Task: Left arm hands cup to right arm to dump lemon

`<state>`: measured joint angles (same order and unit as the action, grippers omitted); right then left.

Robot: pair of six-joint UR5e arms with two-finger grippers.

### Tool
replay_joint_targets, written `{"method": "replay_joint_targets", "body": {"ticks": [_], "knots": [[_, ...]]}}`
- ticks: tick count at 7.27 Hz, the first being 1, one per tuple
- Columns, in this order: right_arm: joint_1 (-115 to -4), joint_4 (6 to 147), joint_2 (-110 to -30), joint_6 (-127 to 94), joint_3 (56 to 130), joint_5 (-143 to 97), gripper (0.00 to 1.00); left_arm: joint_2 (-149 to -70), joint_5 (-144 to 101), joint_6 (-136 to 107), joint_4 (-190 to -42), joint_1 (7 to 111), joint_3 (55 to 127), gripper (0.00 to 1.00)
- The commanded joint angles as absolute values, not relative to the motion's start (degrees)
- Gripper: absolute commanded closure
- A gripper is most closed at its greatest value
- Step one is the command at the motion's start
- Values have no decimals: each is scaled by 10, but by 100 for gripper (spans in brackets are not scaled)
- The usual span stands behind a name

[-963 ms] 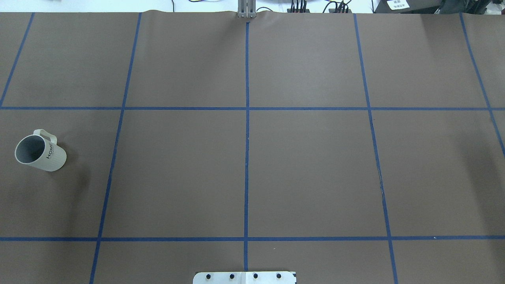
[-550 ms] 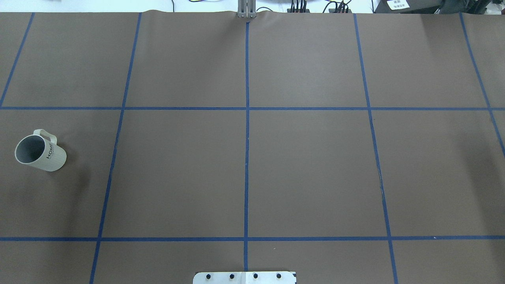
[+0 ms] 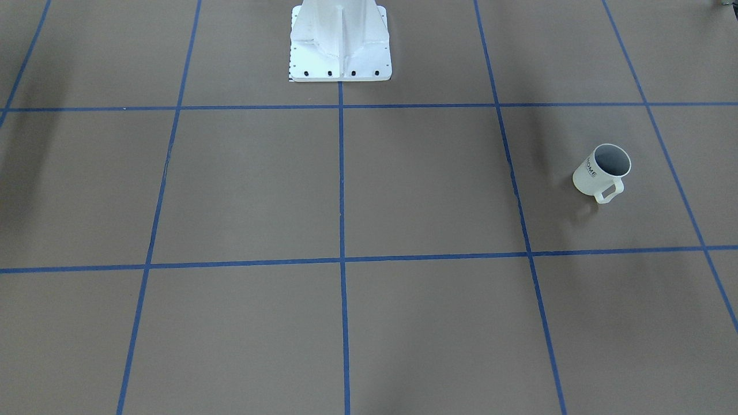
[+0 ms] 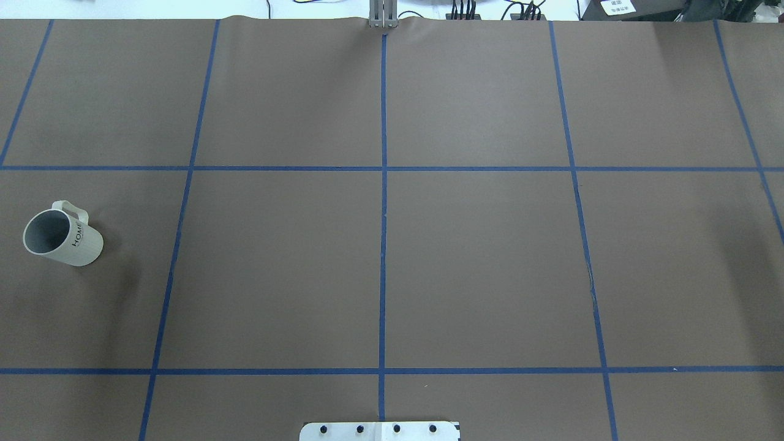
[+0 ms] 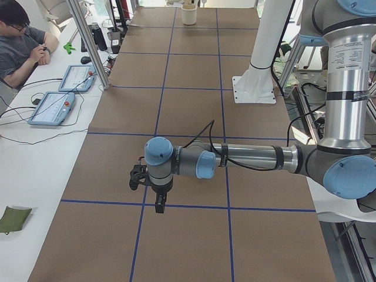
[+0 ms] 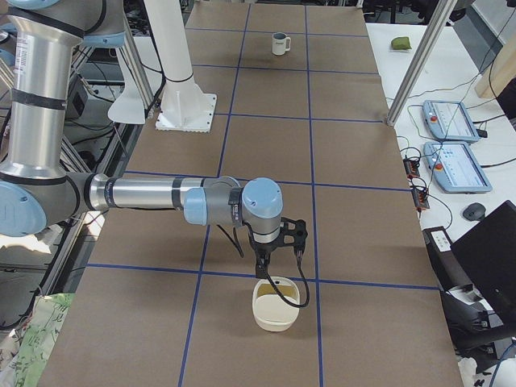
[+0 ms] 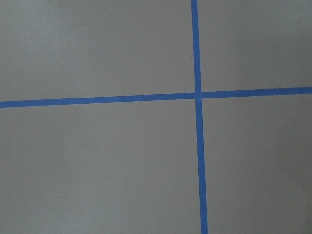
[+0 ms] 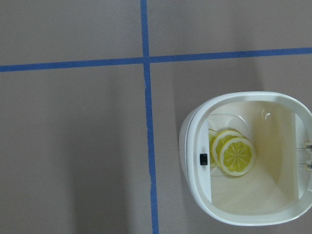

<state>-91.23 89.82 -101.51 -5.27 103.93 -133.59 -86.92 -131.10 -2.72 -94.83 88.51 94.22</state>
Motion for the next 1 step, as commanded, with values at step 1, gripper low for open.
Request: {"method": "replay_joint_targets", "body": {"ticks": [1], "knots": [[-912,898,-1015,-53,1040,-1336,0,-869,-1311,-27,-948,885,941,0]]}}
